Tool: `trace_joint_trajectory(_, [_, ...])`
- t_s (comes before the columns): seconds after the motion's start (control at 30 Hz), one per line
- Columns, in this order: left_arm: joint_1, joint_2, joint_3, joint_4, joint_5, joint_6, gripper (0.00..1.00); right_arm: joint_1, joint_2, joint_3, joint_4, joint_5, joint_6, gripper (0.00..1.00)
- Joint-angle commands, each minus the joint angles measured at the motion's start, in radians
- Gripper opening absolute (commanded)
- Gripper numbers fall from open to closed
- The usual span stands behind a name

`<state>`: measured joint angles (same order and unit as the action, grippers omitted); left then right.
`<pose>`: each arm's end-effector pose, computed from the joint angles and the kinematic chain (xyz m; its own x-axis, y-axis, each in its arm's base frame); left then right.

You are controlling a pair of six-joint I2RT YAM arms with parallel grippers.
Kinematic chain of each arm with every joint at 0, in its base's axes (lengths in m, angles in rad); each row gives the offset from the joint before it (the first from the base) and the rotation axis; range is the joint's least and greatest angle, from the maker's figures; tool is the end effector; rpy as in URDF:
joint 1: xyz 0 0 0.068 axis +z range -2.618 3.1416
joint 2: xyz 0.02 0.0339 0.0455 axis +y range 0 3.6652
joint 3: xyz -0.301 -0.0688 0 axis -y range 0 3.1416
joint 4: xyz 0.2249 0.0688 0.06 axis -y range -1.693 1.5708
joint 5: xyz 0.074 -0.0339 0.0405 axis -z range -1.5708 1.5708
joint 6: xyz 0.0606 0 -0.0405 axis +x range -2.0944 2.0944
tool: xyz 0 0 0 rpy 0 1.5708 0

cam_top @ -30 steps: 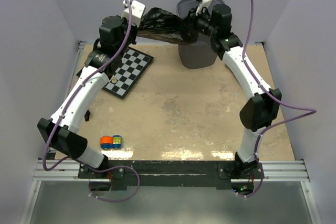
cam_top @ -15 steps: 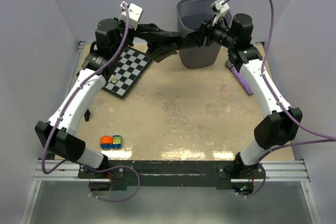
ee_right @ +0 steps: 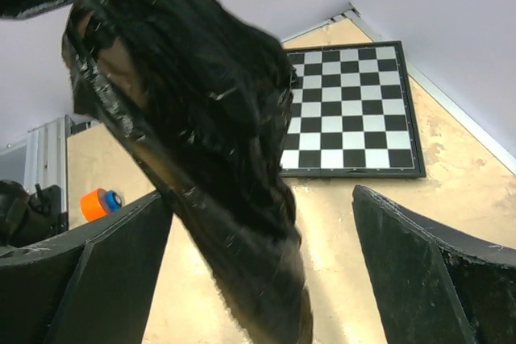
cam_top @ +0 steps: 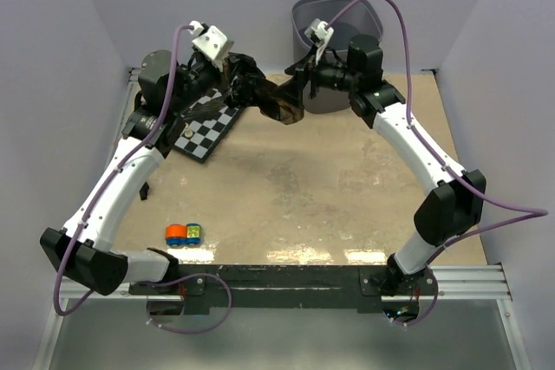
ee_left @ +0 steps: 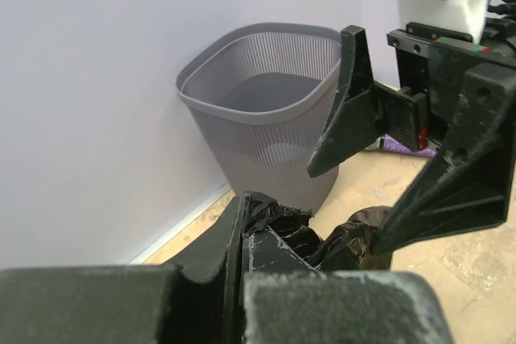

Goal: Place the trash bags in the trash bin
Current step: Unfold the trash bag at the center of the board.

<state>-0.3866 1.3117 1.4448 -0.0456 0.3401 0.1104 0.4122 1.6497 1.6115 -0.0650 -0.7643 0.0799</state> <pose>0.2595 -0.1275 0.5052 0.1535 0.0496 -0.9869 0.6503 0.7469 0.1387 0.3386 0.1938 0.4528 -0.1675 -0.0104 -0.9858 -0.9094 0.3877 0.1505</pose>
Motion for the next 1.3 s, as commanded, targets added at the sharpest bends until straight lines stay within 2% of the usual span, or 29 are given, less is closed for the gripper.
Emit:
trace_joint_trajectory(0.0, [0.003, -0.028, -0.012, 0.047, 0.042, 0.006, 0.00, -0.038, 0.013, 0.068, 0.085, -0.074, 0.073, 0.96])
trace_joint_trajectory(0.17, [0.003, -0.034, -0.038, 0.007, 0.005, 0.093, 0.00, -0.090, 0.038, 0.105, 0.322, -0.354, 0.297, 0.97])
trace_joint_trajectory(0.27, [0.003, -0.043, -0.053, 0.019, 0.014, 0.141, 0.00, -0.101, 0.042, 0.090, 0.386, -0.340, 0.383, 0.98])
trace_joint_trajectory(0.4, [0.003, -0.058, -0.075, 0.068, 0.046, 0.179, 0.00, -0.101, 0.070, 0.117, 0.297, -0.239, 0.310, 0.98])
trace_joint_trajectory(0.47, [0.003, -0.068, -0.087, 0.087, 0.069, 0.199, 0.00, -0.105, 0.091, 0.136, 0.307, -0.233, 0.314, 0.98])
trace_joint_trajectory(0.63, [0.003, -0.083, -0.087, 0.127, 0.100, 0.166, 0.00, -0.073, 0.147, 0.214, 0.067, -0.061, 0.063, 0.98])
trace_joint_trajectory(0.77, [0.003, -0.085, -0.080, 0.139, 0.112, 0.152, 0.00, -0.038, 0.154, 0.142, 0.059, -0.138, 0.081, 0.98])
trace_joint_trajectory(0.9, [0.002, -0.086, -0.070, 0.145, 0.112, 0.146, 0.00, 0.010, 0.148, 0.126, 0.125, -0.184, 0.104, 0.97])
trace_joint_trajectory(0.97, [0.003, -0.086, -0.069, 0.147, 0.109, 0.137, 0.00, 0.023, 0.156, 0.131, 0.134, -0.184, 0.116, 0.89])
trace_joint_trajectory(1.03, [0.003, -0.088, -0.070, 0.148, 0.111, 0.138, 0.00, 0.025, 0.165, 0.136, 0.148, -0.181, 0.136, 0.74])
trace_joint_trajectory(1.13, [0.003, -0.091, -0.070, 0.147, 0.105, 0.144, 0.00, 0.016, 0.174, 0.156, 0.137, -0.171, 0.139, 0.46])
trace_joint_trajectory(1.23, [0.003, -0.095, -0.072, 0.151, 0.094, 0.149, 0.00, 0.011, 0.177, 0.153, 0.129, -0.170, 0.135, 0.29])
trace_joint_trajectory(1.27, [0.003, -0.097, -0.073, 0.153, 0.089, 0.150, 0.00, 0.010, 0.177, 0.146, 0.133, -0.178, 0.135, 0.12])
